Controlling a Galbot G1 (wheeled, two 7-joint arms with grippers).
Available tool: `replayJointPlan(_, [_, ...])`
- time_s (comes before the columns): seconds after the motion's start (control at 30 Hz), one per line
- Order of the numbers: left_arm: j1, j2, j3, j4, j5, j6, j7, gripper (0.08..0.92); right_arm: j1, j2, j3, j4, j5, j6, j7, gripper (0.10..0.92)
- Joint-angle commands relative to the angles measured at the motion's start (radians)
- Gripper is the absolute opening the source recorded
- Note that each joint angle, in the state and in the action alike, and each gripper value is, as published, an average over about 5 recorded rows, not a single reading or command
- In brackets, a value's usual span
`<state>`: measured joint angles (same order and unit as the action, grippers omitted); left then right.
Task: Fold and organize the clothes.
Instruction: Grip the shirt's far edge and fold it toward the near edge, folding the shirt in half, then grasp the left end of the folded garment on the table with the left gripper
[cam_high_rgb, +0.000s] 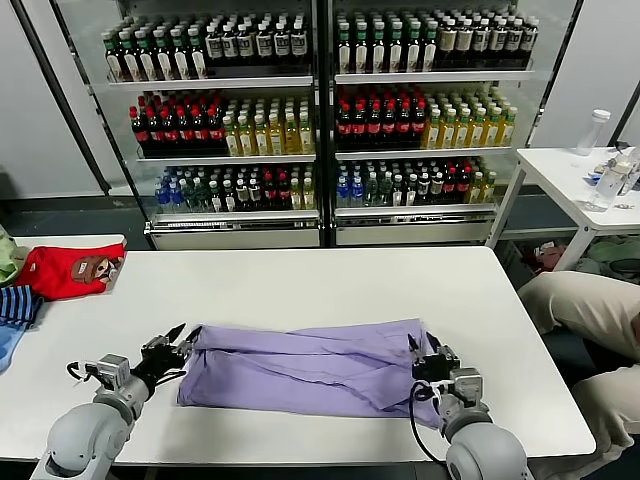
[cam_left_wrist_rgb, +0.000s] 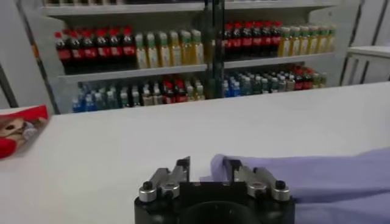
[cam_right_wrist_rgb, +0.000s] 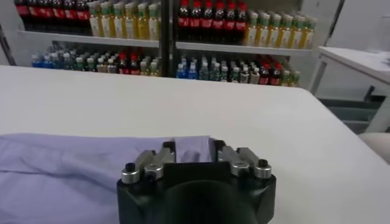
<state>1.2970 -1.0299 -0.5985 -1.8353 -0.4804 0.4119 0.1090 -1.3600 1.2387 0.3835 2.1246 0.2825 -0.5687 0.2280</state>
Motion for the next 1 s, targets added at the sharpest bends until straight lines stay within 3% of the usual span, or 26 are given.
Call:
replayJointPlan(0.03, [0.088, -0.049, 0.015, -0.125, -0.119, 0.082, -0.228, 0.537, -0.089, 0.003, 0.052, 0.109, -0.040, -0.006, 0.007, 0.588])
replayJointPlan(0.23, [0.084, -0.081, 0.043, -0.109, -0.122, 0.097, -0.264, 0.710, -0.074, 0.013, 0.038, 0.103, -0.052, -0.007, 0.009, 0.759])
replayJointPlan(0.4, [0.058, -0.094, 0.066, -0.085, -0.160, 0.119, -0.322, 0.812, -0.068, 0.022, 0.027, 0.092, -0.061, -0.007, 0.007, 0.819])
replayJointPlan(0.7, [-0.003, -0.116, 0.084, -0.050, -0.203, 0.114, -0.362, 0.823, -0.070, 0.030, 0.020, 0.085, -0.068, -0.006, 0.005, 0.823])
replayJointPlan(1.0, [0.009, -0.111, 0.104, -0.043, -0.169, 0.135, -0.358, 0.823, -0.067, 0.030, 0.015, 0.079, -0.072, -0.006, 0.004, 0.823])
